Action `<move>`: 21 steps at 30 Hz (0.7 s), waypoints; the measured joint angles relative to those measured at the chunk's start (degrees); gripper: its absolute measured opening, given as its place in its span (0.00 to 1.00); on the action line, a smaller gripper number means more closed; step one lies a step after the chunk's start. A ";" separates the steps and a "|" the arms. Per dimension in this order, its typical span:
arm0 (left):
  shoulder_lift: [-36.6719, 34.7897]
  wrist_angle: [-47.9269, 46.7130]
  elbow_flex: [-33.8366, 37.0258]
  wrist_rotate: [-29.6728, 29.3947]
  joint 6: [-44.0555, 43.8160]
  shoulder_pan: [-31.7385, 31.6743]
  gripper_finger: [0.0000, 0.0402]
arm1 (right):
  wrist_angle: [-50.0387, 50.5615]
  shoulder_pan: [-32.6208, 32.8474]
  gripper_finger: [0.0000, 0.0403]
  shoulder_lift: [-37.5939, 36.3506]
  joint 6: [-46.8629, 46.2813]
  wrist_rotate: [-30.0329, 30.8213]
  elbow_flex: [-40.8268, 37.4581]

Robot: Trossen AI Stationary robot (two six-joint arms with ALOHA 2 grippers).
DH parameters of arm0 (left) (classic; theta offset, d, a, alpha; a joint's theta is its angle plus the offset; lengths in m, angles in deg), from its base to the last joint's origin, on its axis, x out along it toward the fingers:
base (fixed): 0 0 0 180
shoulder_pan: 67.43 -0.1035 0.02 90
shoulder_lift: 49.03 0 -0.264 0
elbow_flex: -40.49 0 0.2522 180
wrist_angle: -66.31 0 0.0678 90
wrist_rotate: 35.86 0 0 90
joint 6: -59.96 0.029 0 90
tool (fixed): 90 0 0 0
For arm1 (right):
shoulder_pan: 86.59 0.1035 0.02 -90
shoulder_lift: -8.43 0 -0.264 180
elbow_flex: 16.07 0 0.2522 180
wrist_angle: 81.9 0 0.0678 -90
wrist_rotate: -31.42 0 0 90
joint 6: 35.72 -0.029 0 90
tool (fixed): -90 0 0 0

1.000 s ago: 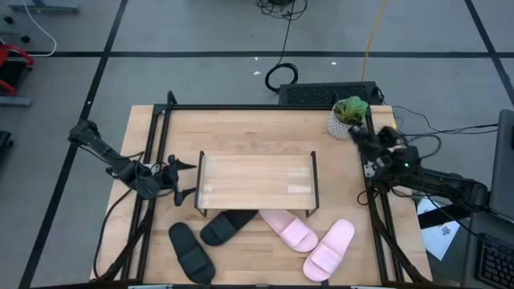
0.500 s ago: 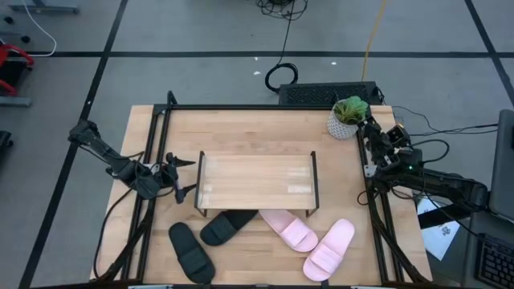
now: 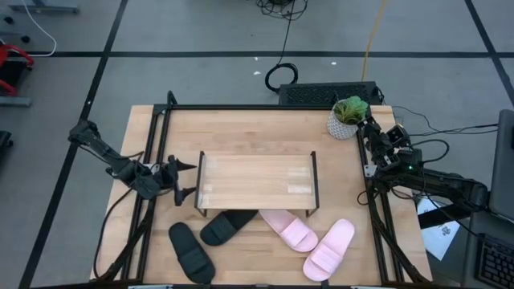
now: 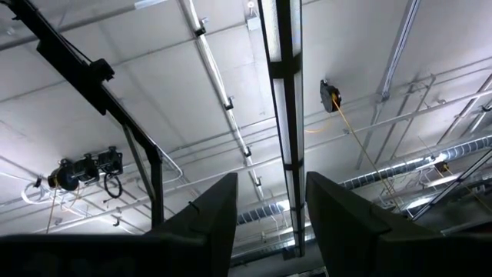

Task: Pick and place slides into the shelf
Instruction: Put the left black slipper on the shelf

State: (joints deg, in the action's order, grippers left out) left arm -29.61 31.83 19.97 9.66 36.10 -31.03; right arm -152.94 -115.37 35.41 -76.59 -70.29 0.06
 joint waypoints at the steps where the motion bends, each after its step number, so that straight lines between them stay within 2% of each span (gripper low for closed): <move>1: 0.02 -1.77 -0.59 1.87 0.42 0.00 0.98 | -0.02 0.00 0.36 0.00 -0.20 0.08 0.00; 3: -0.07 -4.22 -2.43 5.88 -0.32 0.00 0.98 | 0.00 -0.01 0.36 0.00 -0.77 0.97 0.00; 6: -0.19 -20.50 -9.11 11.55 -5.72 0.04 0.98 | 0.13 0.00 0.36 0.00 -0.77 1.23 0.00; 9: -0.24 -28.31 -15.19 11.66 -15.97 0.17 0.98 | 0.25 -0.02 0.36 0.00 -0.45 1.31 0.00; 11: -0.52 -29.86 -18.13 11.56 -18.24 0.39 0.98 | 0.84 -0.02 0.36 0.02 -0.44 1.29 0.00; 17: -0.35 -28.50 -21.16 11.63 -14.66 0.42 0.98 | 2.33 0.00 0.36 0.06 -0.33 1.09 0.00; 19: -0.37 -28.43 -21.16 13.42 -18.32 0.42 0.98 | 2.38 0.00 0.36 0.02 -0.38 0.84 0.00; 21: -0.35 -28.25 -21.16 18.36 -24.87 0.42 0.98 | 2.40 -0.02 0.36 0.04 -0.41 0.12 0.00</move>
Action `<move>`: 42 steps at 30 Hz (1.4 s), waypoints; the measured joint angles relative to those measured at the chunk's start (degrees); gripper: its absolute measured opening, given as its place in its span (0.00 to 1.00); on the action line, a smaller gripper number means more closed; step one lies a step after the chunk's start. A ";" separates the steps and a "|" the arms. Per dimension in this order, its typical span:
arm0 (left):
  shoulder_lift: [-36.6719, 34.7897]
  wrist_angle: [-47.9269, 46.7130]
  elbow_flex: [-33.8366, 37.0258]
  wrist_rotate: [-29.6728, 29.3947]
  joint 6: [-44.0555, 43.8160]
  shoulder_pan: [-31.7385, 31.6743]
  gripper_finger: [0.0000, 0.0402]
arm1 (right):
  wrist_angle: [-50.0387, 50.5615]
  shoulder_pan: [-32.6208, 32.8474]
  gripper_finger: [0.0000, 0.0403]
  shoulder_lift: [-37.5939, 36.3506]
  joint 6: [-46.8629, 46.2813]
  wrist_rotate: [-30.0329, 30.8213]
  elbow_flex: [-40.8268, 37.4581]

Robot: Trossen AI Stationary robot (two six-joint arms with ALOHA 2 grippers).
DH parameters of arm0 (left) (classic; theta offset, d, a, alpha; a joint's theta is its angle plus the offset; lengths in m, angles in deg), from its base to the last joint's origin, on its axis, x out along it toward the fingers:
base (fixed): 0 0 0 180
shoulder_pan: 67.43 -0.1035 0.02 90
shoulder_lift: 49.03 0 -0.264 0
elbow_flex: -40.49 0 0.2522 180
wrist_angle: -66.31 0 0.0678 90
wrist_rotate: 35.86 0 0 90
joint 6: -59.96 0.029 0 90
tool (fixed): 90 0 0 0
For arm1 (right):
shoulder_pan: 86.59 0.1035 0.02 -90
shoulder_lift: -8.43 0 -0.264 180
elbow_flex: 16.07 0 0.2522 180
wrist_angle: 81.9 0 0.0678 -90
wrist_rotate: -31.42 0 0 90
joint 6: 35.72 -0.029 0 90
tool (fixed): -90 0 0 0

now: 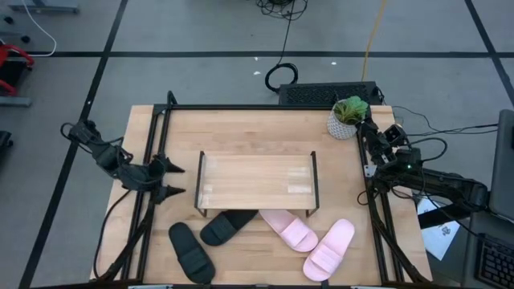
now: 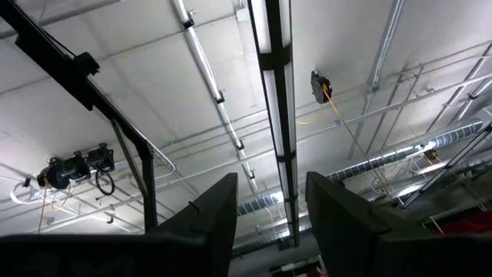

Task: Pick and place slides into the shelf
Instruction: Put the left black slipper on the shelf

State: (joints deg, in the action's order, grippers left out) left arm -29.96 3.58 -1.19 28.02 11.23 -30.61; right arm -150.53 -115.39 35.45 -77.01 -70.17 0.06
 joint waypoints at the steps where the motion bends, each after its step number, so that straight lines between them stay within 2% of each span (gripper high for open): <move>1: -0.01 0.74 0.00 3.43 -4.25 0.00 0.98 | -0.06 0.01 0.36 0.00 -0.01 -0.42 0.00; 4: 0.00 5.25 0.00 14.46 -17.93 0.00 0.98 | -0.02 0.02 0.36 0.00 -0.01 -0.60 0.00; 6: 0.27 10.16 0.00 19.51 -23.95 0.13 0.98 | 0.01 0.02 0.36 0.00 0.02 -0.56 0.00; 8: 1.05 16.77 0.00 20.74 -25.26 0.78 0.98 | 0.13 0.02 0.36 0.00 0.10 -0.56 0.00; 14: 6.66 36.07 0.00 20.65 -20.90 4.83 0.98 | 0.52 0.01 0.36 0.00 0.15 -0.54 0.00; 19: 13.04 38.02 0.00 23.08 -29.29 10.91 0.98 | 1.22 0.02 0.36 0.00 0.39 -0.54 0.02; 22: 16.58 37.52 0.05 21.89 -34.79 15.28 0.98 | 2.02 0.02 0.36 -0.02 0.34 -0.52 0.02; 25: 20.32 39.48 0.07 17.51 -35.65 18.89 0.98 | 2.29 0.02 0.36 -0.02 0.13 -0.54 0.02; 29: 25.37 41.23 0.07 15.91 -35.78 21.74 0.98 | 2.51 0.02 0.36 -0.02 0.08 -0.52 0.02; 36: 31.39 43.47 0.07 15.40 -35.80 23.06 0.98 | 2.51 0.02 0.36 -0.02 -0.01 -0.51 0.02; 42: 34.16 43.73 0.07 10.07 -35.73 22.91 0.98 | 2.49 0.00 0.36 0.00 -0.01 -0.60 0.02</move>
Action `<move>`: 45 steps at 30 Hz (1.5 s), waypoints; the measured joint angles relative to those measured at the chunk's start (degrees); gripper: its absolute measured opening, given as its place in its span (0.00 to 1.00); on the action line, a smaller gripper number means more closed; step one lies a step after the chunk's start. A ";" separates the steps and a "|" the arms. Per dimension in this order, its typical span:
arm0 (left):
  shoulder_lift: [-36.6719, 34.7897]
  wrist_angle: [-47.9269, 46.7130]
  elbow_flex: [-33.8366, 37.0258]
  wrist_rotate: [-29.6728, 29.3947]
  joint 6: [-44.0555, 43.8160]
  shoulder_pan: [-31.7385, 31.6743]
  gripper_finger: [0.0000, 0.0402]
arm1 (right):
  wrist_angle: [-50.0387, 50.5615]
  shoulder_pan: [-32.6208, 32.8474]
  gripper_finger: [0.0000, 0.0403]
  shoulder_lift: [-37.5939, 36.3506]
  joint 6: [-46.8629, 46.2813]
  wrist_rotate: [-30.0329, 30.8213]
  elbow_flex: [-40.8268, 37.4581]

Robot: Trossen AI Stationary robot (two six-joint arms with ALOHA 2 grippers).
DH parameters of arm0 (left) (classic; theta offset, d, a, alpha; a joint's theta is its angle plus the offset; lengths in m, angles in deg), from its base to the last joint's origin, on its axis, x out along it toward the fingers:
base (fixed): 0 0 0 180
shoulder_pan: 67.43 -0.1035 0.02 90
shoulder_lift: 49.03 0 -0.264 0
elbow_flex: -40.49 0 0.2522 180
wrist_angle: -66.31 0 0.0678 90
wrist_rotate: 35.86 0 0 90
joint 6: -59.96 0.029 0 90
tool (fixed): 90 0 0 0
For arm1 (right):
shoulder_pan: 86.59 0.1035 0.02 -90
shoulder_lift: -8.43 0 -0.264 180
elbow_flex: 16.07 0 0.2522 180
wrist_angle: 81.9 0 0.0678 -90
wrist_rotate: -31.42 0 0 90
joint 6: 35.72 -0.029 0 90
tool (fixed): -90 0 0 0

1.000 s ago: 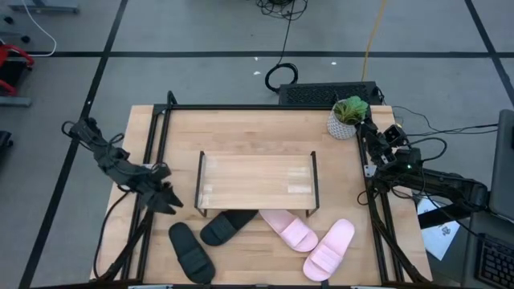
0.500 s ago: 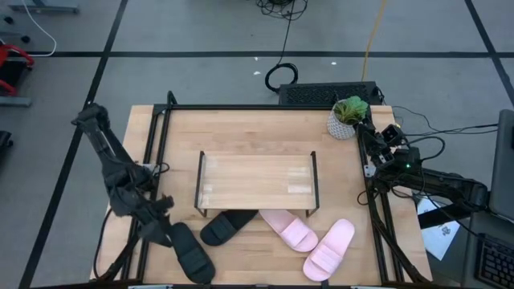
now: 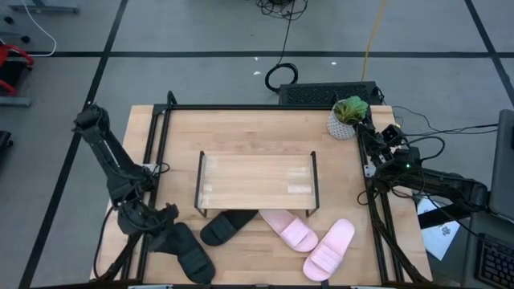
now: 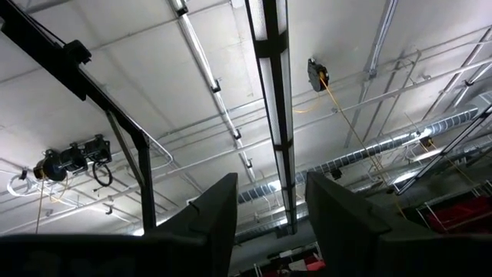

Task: Pick and place slides into the shelf
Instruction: Put the left black slipper on the shelf

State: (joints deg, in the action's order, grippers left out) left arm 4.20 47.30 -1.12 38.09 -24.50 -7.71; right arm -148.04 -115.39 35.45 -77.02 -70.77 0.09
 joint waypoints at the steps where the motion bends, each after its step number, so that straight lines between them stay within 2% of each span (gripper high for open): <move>1: 0.48 0.01 0.00 -0.82 0.02 0.00 0.98 | 0.02 0.02 0.36 0.00 -0.02 0.00 0.00; 9: 5.42 1.00 0.00 -2.02 -1.62 0.00 0.98 | 0.00 0.00 0.36 0.00 -0.02 -0.08 0.00; 15: 8.06 7.55 0.00 -2.04 -2.43 0.00 0.98 | 0.00 0.01 0.36 0.00 -0.02 -0.09 0.00; 30: 8.66 17.72 0.00 -2.53 -2.93 0.00 0.98 | 0.01 0.02 0.36 -0.02 -0.02 -0.20 0.00; 36: 8.66 15.23 0.00 -2.10 -5.51 0.00 0.98 | 0.02 0.00 0.36 -0.02 -0.02 -0.20 0.00; 45: 8.66 0.29 0.00 -1.57 -13.19 0.00 0.98 | 2.10 0.02 0.36 -0.02 -0.02 -0.19 0.00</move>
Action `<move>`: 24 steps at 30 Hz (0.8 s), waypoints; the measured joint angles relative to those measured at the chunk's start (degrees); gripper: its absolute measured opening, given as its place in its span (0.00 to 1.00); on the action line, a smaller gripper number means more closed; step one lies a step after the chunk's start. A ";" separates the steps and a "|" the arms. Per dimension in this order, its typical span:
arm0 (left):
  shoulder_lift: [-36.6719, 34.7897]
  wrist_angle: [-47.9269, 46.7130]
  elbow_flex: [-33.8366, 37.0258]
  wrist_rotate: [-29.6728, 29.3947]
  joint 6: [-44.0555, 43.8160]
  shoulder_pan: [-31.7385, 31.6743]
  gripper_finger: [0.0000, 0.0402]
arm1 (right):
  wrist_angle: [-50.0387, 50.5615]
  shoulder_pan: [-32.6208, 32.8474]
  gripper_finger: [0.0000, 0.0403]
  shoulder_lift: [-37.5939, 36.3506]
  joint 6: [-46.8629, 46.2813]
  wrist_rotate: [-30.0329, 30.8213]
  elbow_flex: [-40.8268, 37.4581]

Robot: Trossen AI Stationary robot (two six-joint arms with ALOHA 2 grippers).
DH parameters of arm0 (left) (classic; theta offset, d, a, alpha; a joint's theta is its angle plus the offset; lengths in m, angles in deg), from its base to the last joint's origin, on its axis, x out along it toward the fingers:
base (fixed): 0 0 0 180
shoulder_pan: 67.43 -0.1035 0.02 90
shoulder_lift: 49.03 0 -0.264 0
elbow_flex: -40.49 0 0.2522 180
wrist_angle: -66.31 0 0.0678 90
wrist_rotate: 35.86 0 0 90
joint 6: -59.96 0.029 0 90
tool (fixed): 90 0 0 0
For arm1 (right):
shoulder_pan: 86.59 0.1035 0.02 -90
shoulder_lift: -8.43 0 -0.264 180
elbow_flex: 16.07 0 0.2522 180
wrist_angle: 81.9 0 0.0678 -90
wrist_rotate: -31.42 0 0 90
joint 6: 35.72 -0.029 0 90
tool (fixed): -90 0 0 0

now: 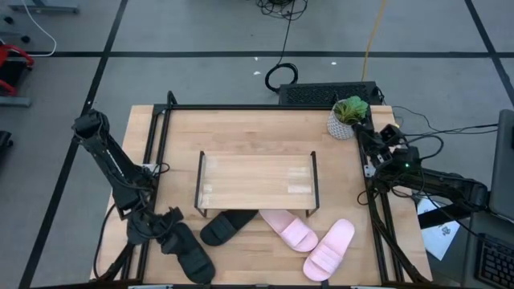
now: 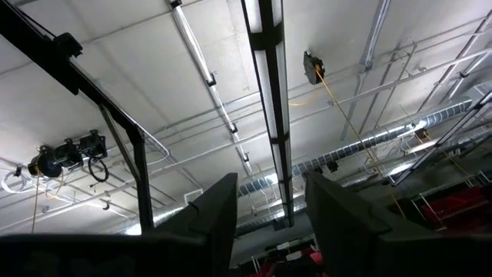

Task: Pick and place slides into the shelf
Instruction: Put the left black slipper on the shelf

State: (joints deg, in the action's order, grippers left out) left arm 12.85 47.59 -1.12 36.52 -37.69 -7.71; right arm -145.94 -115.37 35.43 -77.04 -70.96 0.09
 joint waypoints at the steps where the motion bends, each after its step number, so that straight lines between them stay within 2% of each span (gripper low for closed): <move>1: 0.00 -1.34 0.00 0.02 -0.60 0.00 0.98 | 0.55 -0.01 0.36 0.01 0.00 0.02 0.00; 8: 0.04 -3.09 0.00 0.77 -2.07 -0.02 0.98 | 1.39 -0.01 0.36 0.02 0.00 0.02 0.00; 13: 3.45 -3.15 0.00 3.80 -2.36 -0.96 0.98 | 1.40 -0.02 0.36 0.02 0.00 0.00 0.00; 24: 13.08 9.09 0.00 7.72 -0.25 -3.89 0.98 | 1.42 0.00 0.36 0.00 0.20 0.00 0.00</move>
State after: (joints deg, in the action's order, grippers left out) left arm 25.93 56.68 -1.12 44.24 -37.94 -11.60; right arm -144.52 -115.37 35.43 -76.84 -70.96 0.09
